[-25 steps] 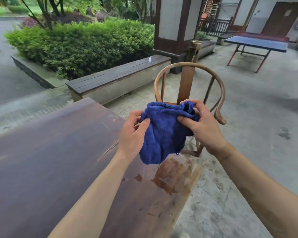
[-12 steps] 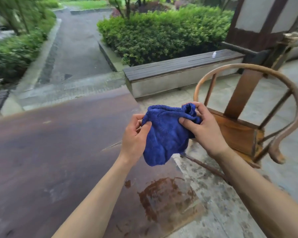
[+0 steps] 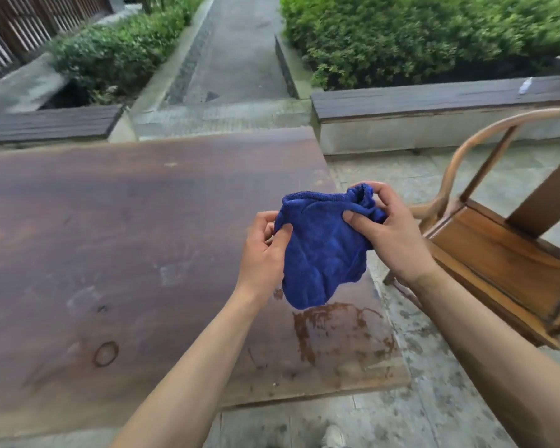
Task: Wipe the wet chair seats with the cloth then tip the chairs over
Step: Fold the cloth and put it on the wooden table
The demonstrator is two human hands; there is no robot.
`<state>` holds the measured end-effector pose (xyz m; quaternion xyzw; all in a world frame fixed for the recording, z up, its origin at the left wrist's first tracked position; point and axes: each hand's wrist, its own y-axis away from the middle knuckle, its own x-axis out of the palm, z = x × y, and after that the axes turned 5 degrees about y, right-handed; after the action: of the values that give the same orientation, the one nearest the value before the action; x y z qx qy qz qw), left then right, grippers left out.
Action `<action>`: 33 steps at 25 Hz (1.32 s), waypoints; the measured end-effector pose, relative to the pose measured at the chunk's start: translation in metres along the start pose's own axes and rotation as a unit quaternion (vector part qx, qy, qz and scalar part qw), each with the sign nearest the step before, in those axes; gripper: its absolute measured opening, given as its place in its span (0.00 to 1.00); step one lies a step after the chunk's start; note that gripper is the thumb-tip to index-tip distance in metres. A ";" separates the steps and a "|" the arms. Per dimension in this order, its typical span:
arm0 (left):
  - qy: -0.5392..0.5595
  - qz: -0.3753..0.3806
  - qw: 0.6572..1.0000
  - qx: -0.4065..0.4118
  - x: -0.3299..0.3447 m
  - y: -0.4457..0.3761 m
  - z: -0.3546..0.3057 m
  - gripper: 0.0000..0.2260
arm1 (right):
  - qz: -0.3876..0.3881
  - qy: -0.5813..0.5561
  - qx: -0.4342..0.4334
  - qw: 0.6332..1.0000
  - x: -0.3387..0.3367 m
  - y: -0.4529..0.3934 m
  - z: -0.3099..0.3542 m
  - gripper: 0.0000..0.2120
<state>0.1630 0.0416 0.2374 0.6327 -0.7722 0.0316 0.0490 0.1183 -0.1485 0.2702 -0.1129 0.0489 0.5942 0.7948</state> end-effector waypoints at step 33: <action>-0.262 -0.096 0.926 -0.253 -0.017 0.008 0.260 0.11 | 0.097 0.237 0.207 0.944 0.048 0.010 -0.284 0.27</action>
<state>0.1490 0.0304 -0.0230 0.6562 -0.6754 -0.3366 0.0067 0.1388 -0.1689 -0.0165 -0.0778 0.3689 0.6014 0.7044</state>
